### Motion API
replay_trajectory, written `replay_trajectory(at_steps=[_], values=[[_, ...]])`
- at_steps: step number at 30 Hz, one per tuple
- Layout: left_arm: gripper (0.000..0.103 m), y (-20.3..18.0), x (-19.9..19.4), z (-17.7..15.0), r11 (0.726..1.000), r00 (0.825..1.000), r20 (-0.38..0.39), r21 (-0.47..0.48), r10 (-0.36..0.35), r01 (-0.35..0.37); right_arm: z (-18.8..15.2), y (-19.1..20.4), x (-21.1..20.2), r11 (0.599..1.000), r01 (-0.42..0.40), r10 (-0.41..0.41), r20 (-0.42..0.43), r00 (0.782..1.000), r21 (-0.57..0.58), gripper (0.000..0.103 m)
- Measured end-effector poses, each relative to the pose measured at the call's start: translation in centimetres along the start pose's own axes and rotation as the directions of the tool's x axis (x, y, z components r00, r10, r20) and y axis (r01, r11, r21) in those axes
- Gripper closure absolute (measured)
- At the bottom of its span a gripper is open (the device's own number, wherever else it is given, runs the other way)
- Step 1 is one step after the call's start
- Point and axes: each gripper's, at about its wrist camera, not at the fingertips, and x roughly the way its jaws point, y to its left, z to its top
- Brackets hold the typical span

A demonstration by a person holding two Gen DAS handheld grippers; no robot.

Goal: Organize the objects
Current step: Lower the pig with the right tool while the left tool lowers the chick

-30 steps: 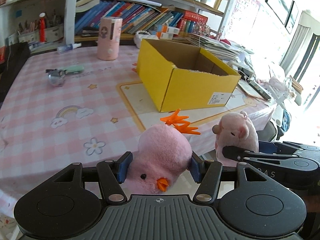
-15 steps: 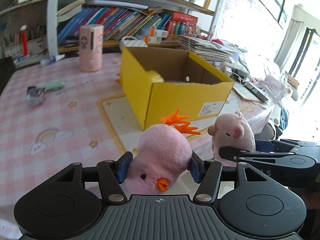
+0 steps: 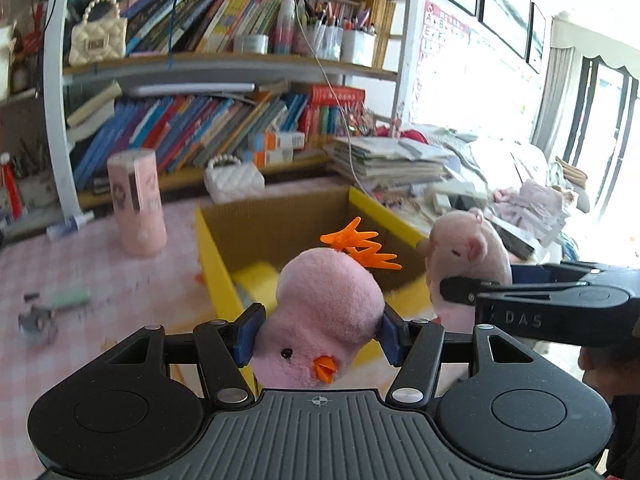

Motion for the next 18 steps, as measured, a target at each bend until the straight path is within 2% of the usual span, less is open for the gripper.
replay_trajectory(at_steps=[6, 8, 12, 18], values=[[0.045, -0.6, 3.1, 1.9, 0.998, 0.998, 0.009, 0.004, 0.056, -0.056, 3.8, -1.0, 3.3, 0.997, -0.04, 0.044, 0.067, 0.997, -0.066, 0.045], [0.045, -0.7, 4.2, 2.1, 0.997, 0.997, -0.005, 0.005, 0.072, -0.072, 4.9, -1.3, 4.7, 0.995, -0.061, 0.066, 0.07, 0.995, -0.074, 0.052], [0.045, -0.6, 7.0, 2.2, 0.994, 0.992, -0.053, 0.006, 0.113, -0.112, 6.3, -1.3, 7.6, 0.988, -0.112, 0.118, 0.054, 0.992, -0.104, 0.068], [0.045, -0.7, 10.0, 2.1, 0.988, 0.983, -0.106, 0.013, 0.151, -0.151, 6.6, -0.9, 11.8, 0.973, -0.175, 0.174, -0.02, 0.985, -0.153, 0.068]])
